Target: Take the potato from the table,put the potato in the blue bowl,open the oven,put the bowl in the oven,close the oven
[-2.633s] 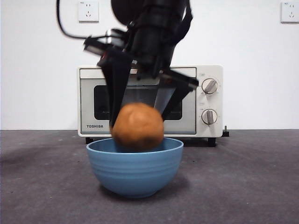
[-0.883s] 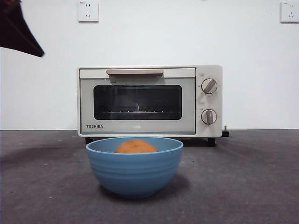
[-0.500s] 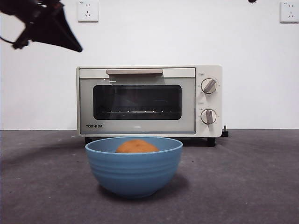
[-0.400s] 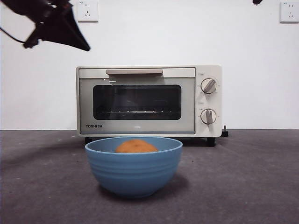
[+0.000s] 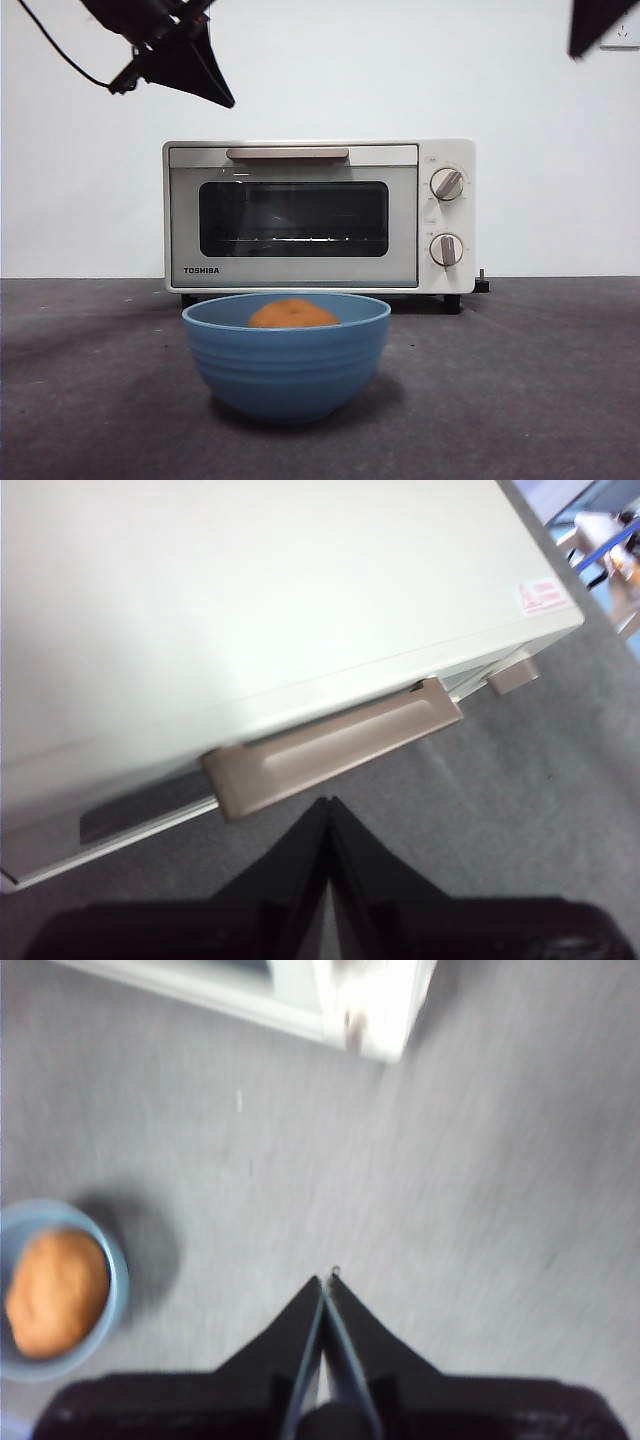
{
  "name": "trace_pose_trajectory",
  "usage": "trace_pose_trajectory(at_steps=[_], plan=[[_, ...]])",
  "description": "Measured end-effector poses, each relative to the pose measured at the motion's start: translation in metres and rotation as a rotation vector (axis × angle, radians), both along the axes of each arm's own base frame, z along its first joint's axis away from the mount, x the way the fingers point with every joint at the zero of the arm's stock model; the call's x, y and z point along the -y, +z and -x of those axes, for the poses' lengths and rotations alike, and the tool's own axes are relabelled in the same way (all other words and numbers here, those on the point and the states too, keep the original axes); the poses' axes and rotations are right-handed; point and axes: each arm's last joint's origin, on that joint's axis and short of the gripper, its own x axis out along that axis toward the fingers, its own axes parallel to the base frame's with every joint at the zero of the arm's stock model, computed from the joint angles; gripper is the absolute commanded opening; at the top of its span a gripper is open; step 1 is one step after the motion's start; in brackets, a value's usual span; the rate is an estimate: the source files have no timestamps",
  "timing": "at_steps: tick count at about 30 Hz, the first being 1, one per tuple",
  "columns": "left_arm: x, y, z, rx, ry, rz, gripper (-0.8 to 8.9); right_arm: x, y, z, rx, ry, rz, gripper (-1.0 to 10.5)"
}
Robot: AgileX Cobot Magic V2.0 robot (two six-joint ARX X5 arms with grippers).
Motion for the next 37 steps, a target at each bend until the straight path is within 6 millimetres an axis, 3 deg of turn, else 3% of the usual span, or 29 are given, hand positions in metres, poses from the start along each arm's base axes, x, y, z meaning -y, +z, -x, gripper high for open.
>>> trace_pose_trajectory(at_steps=[3,6,11,20,37], plan=[[0.009,-0.003,-0.008,-0.002,-0.016,-0.041,-0.05,0.007,-0.023,0.009,-0.046,0.043,-0.047,-0.1],[0.016,-0.011,-0.016,-0.005,-0.031,-0.063,-0.05,0.012,-0.030,0.020,-0.013,0.112,-0.144,-0.1],[0.027,-0.025,-0.026,-0.004,-0.006,-0.124,-0.05,0.018,-0.022,0.047,0.093,0.189,-0.229,-0.1],[0.034,-0.026,-0.029,0.028,-0.001,-0.124,-0.05,0.027,-0.013,0.085,0.094,0.194,-0.229,-0.1],[0.039,-0.026,-0.023,-0.032,-0.011,-0.152,-0.06,0.035,-0.001,0.118,0.176,0.173,-0.261,0.0]])
